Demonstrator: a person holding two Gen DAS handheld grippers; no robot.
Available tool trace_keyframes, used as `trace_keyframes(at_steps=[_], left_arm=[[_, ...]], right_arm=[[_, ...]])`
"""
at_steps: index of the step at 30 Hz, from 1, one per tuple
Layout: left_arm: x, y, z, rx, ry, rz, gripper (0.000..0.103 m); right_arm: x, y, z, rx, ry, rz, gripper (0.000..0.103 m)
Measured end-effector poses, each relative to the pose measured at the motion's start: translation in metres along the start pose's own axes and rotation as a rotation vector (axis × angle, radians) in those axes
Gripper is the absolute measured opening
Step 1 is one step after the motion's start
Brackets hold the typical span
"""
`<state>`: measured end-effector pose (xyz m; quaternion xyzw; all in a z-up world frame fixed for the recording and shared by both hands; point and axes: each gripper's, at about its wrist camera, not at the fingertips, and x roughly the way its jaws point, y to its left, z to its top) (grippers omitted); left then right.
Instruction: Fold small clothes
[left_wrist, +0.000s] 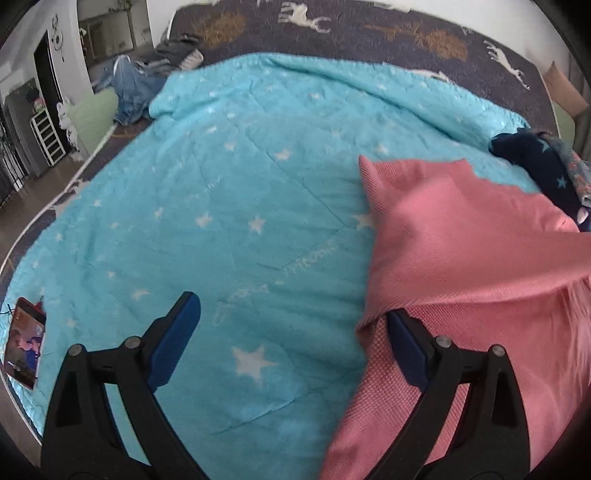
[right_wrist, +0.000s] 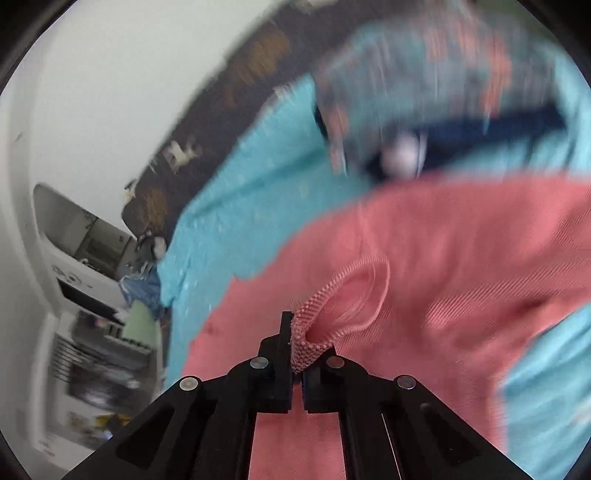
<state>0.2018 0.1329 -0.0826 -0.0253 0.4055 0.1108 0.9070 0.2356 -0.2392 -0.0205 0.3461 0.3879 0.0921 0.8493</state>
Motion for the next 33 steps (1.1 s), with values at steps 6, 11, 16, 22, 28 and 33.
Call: trace_keyframes(at_steps=[6, 11, 16, 22, 28, 33], left_arm=[[-0.021, -0.022, -0.018, 0.166, -0.062, 0.112, 0.096], [-0.029, -0.008, -0.02, 0.15, -0.082, 0.07, 0.096], [-0.016, 0.007, -0.016, 0.012, -0.018, -0.064, 0.096], [-0.006, 0.014, -0.011, -0.026, 0.013, -0.287, 0.076], [0.013, 0.014, -0.003, -0.04, 0.054, -0.428, 0.041], [0.012, 0.007, -0.002, -0.006, 0.032, -0.476, 0.036]], right_arm=[[0.001, -0.023, -0.011, -0.099, 0.161, -0.205, 0.016], [-0.038, -0.025, -0.005, -0.056, 0.048, -0.324, 0.022], [-0.013, 0.091, 0.007, -0.466, 0.129, -0.157, 0.041], [0.116, 0.201, -0.018, -0.667, 0.454, 0.024, 0.051], [0.213, 0.256, -0.07, -0.831, 0.622, -0.063, 0.053], [0.234, 0.26, -0.098, -0.952, 0.66, -0.129, 0.053]])
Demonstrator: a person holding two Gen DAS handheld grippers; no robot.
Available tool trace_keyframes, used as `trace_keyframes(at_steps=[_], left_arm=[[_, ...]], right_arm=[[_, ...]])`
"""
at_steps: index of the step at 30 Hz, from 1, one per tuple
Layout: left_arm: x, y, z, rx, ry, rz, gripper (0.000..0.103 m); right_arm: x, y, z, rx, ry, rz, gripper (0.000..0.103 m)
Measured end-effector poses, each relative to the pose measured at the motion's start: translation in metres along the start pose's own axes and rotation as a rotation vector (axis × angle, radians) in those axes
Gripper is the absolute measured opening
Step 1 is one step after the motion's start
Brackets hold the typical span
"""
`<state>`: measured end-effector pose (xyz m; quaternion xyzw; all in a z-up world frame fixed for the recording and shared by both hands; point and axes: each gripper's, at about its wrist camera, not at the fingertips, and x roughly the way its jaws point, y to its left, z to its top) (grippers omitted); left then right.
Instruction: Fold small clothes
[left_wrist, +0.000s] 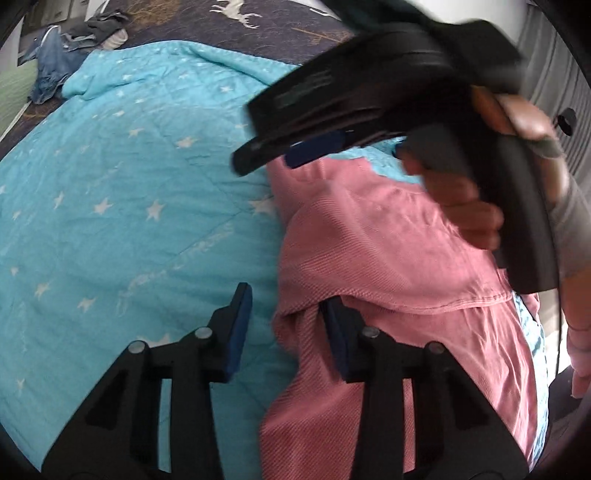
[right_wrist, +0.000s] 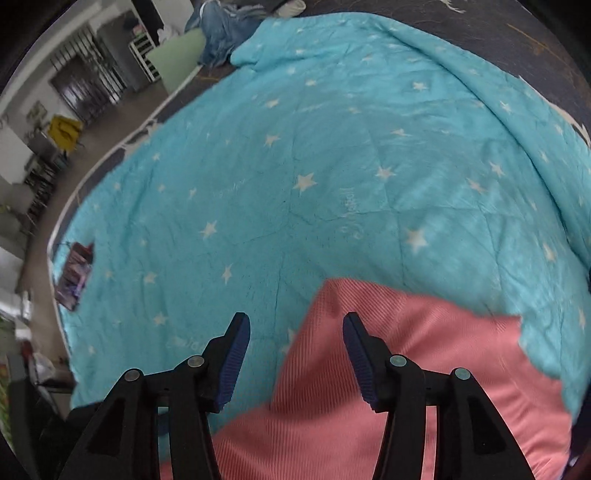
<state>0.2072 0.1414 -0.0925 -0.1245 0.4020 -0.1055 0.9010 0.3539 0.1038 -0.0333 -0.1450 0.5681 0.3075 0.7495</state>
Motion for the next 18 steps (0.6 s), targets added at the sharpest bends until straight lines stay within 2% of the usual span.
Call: trace_keyframes(at_steps=[1, 2, 3, 4, 6, 9, 12, 14, 16, 18], left_arm=[[0.001, -0.001, 0.001, 0.007, -0.002, -0.007, 0.028], [0.002, -0.002, 0.001, 0.009, 0.0, -0.013, 0.011], [0.002, -0.001, 0.002, 0.006, -0.001, -0.014, 0.01], [0.0, 0.0, 0.002, 0.003, -0.012, -0.014, 0.009], [-0.007, -0.001, 0.003, 0.009, -0.048, -0.008, 0.008], [-0.018, -0.004, 0.005, 0.044, -0.099, 0.062, 0.004], [-0.021, 0.004, 0.0, 0.075, -0.089, 0.15, 0.004], [-0.02, 0.019, -0.005, 0.029, -0.05, 0.152, 0.004], [-0.024, 0.027, -0.008, -0.005, -0.043, 0.13, 0.004], [-0.034, 0.029, -0.01, -0.016, -0.055, 0.12, 0.004]], right_arm=[[0.004, -0.001, 0.0, 0.005, 0.005, -0.014, 0.034], [0.007, 0.0, 0.003, 0.016, 0.01, -0.03, 0.011], [0.013, 0.0, 0.005, 0.033, 0.018, -0.057, 0.002], [0.016, -0.002, 0.007, 0.058, 0.007, -0.096, 0.002], [0.007, -0.007, 0.008, 0.093, -0.075, -0.131, 0.002], [-0.01, -0.03, 0.017, 0.213, -0.163, -0.131, 0.002], [-0.007, -0.044, 0.026, 0.255, -0.16, -0.098, 0.003], [-0.004, -0.046, 0.028, 0.253, -0.174, -0.025, 0.01], [-0.005, -0.05, 0.028, 0.283, -0.166, 0.01, 0.027], [-0.021, -0.056, 0.019, 0.327, -0.207, 0.016, 0.031]])
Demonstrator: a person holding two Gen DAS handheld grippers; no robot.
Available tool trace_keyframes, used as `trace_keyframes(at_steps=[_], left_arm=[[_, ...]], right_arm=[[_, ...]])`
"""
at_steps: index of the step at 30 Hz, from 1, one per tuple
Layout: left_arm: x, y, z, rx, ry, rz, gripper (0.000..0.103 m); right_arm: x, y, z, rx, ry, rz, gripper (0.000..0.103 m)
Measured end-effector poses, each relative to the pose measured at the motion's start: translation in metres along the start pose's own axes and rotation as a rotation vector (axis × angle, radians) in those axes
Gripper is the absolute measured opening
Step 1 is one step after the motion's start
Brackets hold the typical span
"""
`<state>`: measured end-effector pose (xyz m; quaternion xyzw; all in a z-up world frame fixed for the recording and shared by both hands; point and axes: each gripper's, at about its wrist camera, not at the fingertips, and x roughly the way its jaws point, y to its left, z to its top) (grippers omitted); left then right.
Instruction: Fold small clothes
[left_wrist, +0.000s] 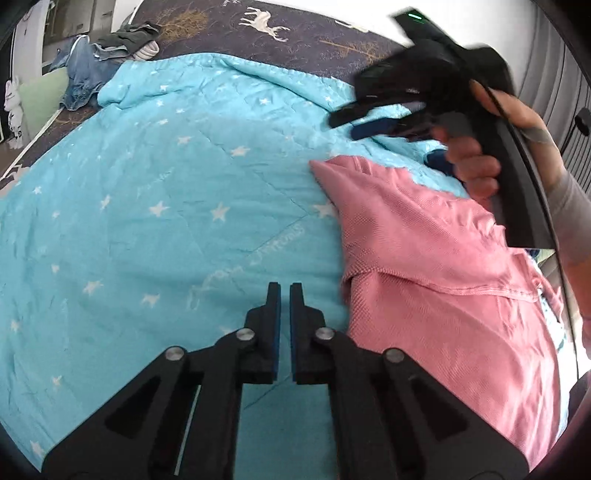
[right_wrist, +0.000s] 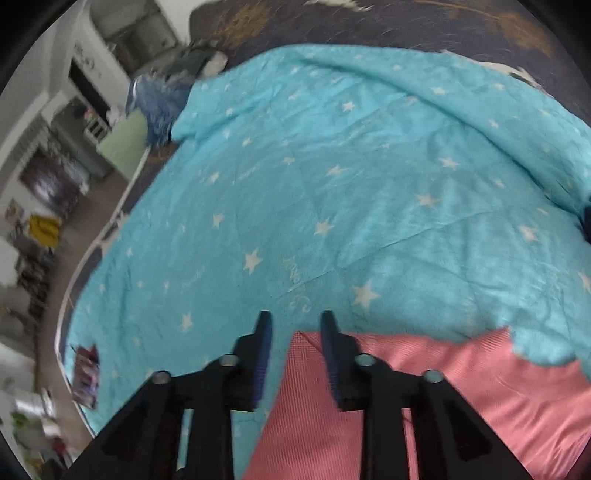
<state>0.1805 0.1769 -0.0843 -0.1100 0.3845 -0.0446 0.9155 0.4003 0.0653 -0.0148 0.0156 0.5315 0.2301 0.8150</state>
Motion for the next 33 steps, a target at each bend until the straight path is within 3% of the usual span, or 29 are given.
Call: trace_keyframes(at_steps=[4, 7, 9, 10, 12, 14, 15, 17, 18, 21, 25, 28, 29, 31, 33], left_arm=[[-0.02, -0.012, 0.007, 0.041, -0.046, -0.076, 0.012], [-0.02, -0.019, 0.012, 0.044, -0.057, -0.157, 0.017], [-0.015, -0.027, 0.012, 0.042, -0.035, -0.236, 0.018], [-0.01, -0.03, 0.012, 0.052, -0.018, -0.238, 0.02], [0.007, -0.04, 0.009, 0.084, 0.05, -0.133, 0.022], [0.024, -0.036, 0.002, 0.066, 0.118, -0.051, 0.026], [0.025, -0.03, -0.002, 0.04, 0.124, -0.064, 0.027], [0.014, -0.025, -0.006, 0.015, 0.12, -0.064, 0.032], [0.006, -0.023, -0.01, 0.017, 0.125, -0.032, 0.037], [-0.008, -0.022, -0.03, 0.047, 0.135, 0.061, 0.037], [-0.033, -0.007, -0.052, -0.037, 0.14, 0.004, 0.037], [-0.037, 0.001, -0.068, -0.059, 0.146, 0.041, 0.041], [-0.036, 0.003, -0.068, -0.07, 0.143, 0.048, 0.047], [-0.039, 0.007, -0.07, -0.1, 0.155, 0.073, 0.049], [-0.046, 0.007, -0.069, -0.118, 0.158, 0.111, 0.049]], right_arm=[[-0.049, -0.019, -0.019, -0.024, -0.054, -0.009, 0.031], [-0.086, -0.052, -0.062, -0.015, -0.056, 0.005, 0.03], [-0.104, -0.078, -0.096, 0.035, -0.041, 0.045, 0.029], [-0.114, -0.093, -0.116, 0.075, -0.043, 0.078, 0.028], [-0.126, -0.122, -0.146, 0.142, -0.042, 0.1, 0.028], [-0.134, -0.155, -0.17, 0.232, -0.047, 0.045, 0.028], [-0.135, -0.174, -0.179, 0.288, -0.042, 0.001, 0.028], [-0.138, -0.209, -0.195, 0.398, -0.018, -0.167, 0.022], [-0.143, -0.22, -0.201, 0.435, -0.03, -0.186, 0.018], [-0.17, -0.231, -0.221, 0.527, -0.083, -0.12, 0.019], [-0.197, -0.221, -0.242, 0.482, -0.144, -0.096, 0.02], [-0.203, -0.218, -0.259, 0.465, -0.155, 0.02, 0.022], [-0.201, -0.218, -0.263, 0.453, -0.146, 0.042, 0.022], [-0.194, -0.217, -0.27, 0.431, -0.101, 0.01, 0.024], [-0.185, -0.223, -0.277, 0.452, -0.065, -0.085, 0.023]])
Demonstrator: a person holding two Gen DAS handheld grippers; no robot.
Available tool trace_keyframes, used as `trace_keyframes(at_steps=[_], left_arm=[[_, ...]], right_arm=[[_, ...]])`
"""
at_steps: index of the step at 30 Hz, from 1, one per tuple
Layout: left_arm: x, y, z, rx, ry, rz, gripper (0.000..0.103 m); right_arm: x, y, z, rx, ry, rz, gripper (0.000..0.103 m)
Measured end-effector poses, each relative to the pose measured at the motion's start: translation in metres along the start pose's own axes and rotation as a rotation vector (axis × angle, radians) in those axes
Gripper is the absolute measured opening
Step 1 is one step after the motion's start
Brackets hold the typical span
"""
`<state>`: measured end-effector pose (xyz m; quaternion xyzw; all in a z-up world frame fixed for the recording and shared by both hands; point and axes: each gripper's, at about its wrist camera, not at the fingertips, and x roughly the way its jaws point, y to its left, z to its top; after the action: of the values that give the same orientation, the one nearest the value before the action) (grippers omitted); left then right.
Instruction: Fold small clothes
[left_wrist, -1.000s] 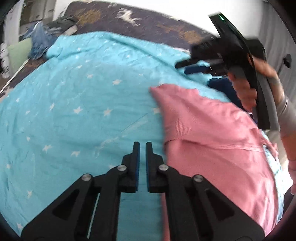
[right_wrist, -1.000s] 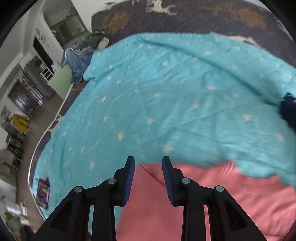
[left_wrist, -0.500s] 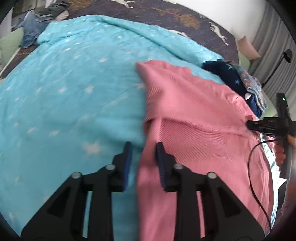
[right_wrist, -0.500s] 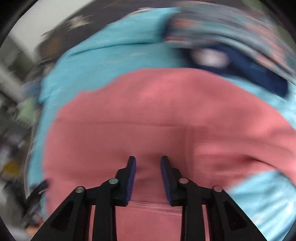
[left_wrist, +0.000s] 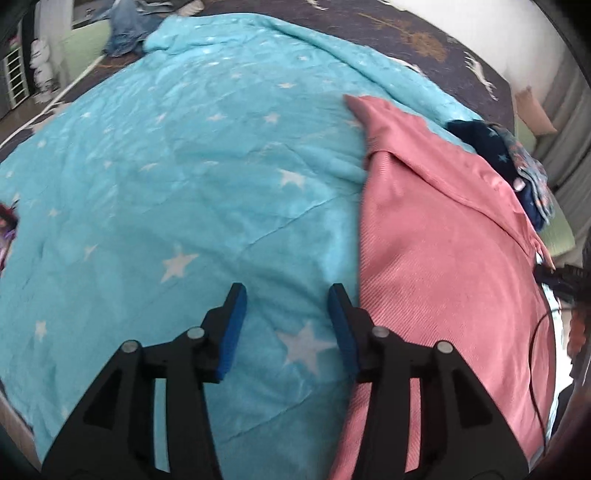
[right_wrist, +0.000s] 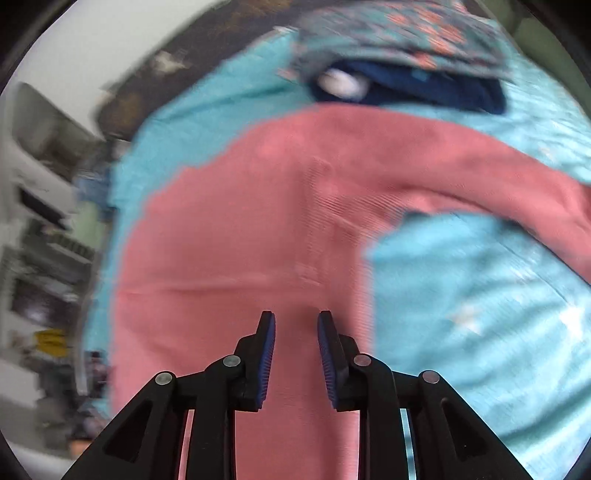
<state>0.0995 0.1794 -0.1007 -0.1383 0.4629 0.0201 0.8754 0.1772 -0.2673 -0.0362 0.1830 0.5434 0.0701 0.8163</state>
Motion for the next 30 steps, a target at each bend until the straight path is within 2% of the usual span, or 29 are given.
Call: trace_keyframes(at_steps=[3, 4, 6, 8, 11, 13, 15, 16, 20, 22, 25, 27, 30], left_arm=[[-0.021, -0.01, -0.006, 0.024, -0.034, -0.013, 0.049], [-0.027, -0.014, -0.009, 0.035, -0.042, -0.029, 0.05], [-0.037, -0.019, -0.017, 0.053, -0.043, -0.053, 0.059], [-0.043, -0.022, -0.026, 0.07, -0.035, -0.06, 0.062], [-0.045, -0.017, -0.045, 0.076, -0.002, -0.042, 0.062], [-0.048, -0.013, -0.053, 0.069, 0.01, -0.003, 0.062], [-0.056, -0.017, -0.054, 0.064, -0.01, 0.002, 0.062], [-0.061, -0.021, -0.053, 0.063, -0.025, -0.008, 0.062], [-0.076, -0.06, -0.041, 0.133, -0.101, -0.088, 0.062], [-0.07, -0.09, -0.034, 0.181, -0.124, -0.135, 0.064], [-0.045, -0.127, -0.028, 0.216, -0.085, -0.18, 0.066], [-0.029, -0.154, -0.023, 0.231, -0.052, -0.225, 0.066], [-0.019, -0.194, -0.018, 0.28, -0.054, -0.283, 0.066]], right_arm=[[-0.008, -0.011, -0.002, 0.067, -0.02, 0.074, 0.024], [-0.013, -0.011, -0.003, 0.062, -0.03, 0.082, 0.024], [-0.022, -0.01, -0.007, 0.03, -0.046, 0.069, 0.024], [-0.031, -0.011, -0.012, 0.012, -0.051, 0.076, 0.025], [-0.046, -0.022, -0.024, 0.002, -0.066, 0.106, 0.032], [-0.051, -0.032, -0.027, -0.004, -0.083, 0.104, 0.037], [-0.054, -0.042, -0.027, 0.022, -0.111, 0.103, 0.037], [-0.062, -0.06, -0.028, 0.045, -0.122, 0.114, 0.037], [-0.079, -0.11, -0.027, 0.247, -0.182, 0.188, 0.041], [-0.087, -0.137, -0.03, 0.338, -0.216, 0.176, 0.048], [-0.097, -0.167, -0.039, 0.394, -0.255, 0.119, 0.049], [-0.107, -0.196, -0.051, 0.467, -0.285, 0.146, 0.049], [-0.122, -0.238, -0.066, 0.572, -0.336, 0.173, 0.051]])
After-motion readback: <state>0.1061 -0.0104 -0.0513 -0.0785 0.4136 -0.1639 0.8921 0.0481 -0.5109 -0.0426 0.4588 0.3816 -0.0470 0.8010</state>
